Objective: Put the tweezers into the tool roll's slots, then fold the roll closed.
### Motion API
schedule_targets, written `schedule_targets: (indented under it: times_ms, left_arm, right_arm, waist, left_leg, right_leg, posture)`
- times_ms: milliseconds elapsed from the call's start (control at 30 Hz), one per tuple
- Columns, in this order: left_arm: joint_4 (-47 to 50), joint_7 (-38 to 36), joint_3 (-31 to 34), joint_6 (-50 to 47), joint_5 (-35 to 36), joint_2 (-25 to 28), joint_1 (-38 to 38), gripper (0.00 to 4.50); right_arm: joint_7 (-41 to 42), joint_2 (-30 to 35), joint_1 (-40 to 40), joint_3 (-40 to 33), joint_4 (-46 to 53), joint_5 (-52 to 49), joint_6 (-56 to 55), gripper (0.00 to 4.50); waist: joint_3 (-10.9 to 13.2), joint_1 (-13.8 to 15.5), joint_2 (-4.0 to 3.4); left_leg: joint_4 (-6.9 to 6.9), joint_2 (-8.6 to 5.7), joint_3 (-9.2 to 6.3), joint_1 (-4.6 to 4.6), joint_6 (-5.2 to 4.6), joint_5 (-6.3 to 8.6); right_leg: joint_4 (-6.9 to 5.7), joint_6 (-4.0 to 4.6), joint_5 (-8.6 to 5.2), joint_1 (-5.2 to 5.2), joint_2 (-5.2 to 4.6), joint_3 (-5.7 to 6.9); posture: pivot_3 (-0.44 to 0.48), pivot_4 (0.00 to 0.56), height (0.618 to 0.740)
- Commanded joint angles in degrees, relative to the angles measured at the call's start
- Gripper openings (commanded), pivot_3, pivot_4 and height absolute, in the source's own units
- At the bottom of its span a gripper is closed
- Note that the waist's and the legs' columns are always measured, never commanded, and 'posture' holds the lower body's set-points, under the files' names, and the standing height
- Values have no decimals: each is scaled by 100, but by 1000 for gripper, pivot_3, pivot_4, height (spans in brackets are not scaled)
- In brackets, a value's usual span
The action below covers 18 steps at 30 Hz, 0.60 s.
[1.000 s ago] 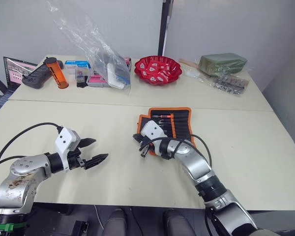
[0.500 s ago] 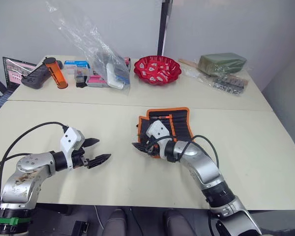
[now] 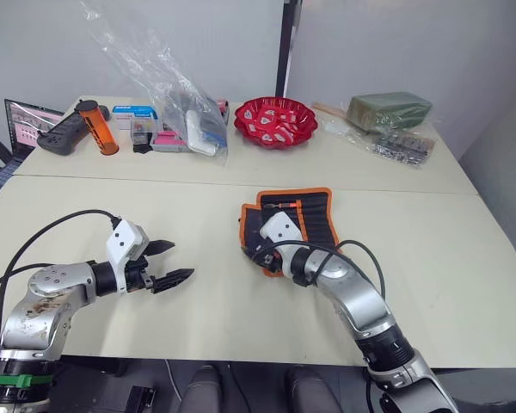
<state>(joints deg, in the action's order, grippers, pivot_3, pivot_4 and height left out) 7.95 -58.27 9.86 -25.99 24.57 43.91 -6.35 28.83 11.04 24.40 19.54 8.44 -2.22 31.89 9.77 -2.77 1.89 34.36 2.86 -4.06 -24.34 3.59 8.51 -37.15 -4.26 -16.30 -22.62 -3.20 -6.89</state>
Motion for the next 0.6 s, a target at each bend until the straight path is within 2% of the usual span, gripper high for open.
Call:
schedule_targets:
  times_ms: [33, 133, 333, 600]
  left_arm:
    - [66, -118, 39, 141, 89, 70, -145, 4500]
    - [143, -158, 166, 102, 253, 23, -197, 4500]
    - [229, -179, 358, 211, 461, 5, -175, 4500]
    - [336, -295, 494, 427, 725, -13, -136, 4500]
  right_arm:
    - [-18, 1, 31, -3, 244, 19, 22, 1066]
    - [25, 52, 35, -10, 257, -1, 43, 52]
    - [464, 179, 85, -23, 332, -275, -75, 15]
    - [1999, 654, 251, 264, 283, -661, -975, 15]
  waist:
    - [0, 0, 0]
    - [0, 0, 0]
    - [0, -1, 0]
    - [1, -10, 1]
  left_leg:
    - [0, 0, 0, 0, 0, 0]
    - [0, 0, 0, 0, 0, 0]
    - [0, 0, 0, 0, 0, 0]
    - [-1, 1, 0, 1, 0, 0]
  right_leg:
    - [0, 0, 0, 0, 0, 0]
    - [0, -1, 0, 0, 0, 0]
    - [0, -1, 0, 0, 0, 0]
    - [1, -1, -1, 1, 1, 0]
  posture:
    - [0, 150, 740]
    - [0, 150, 740]
    - [0, 150, 740]
    - [0, 150, 740]
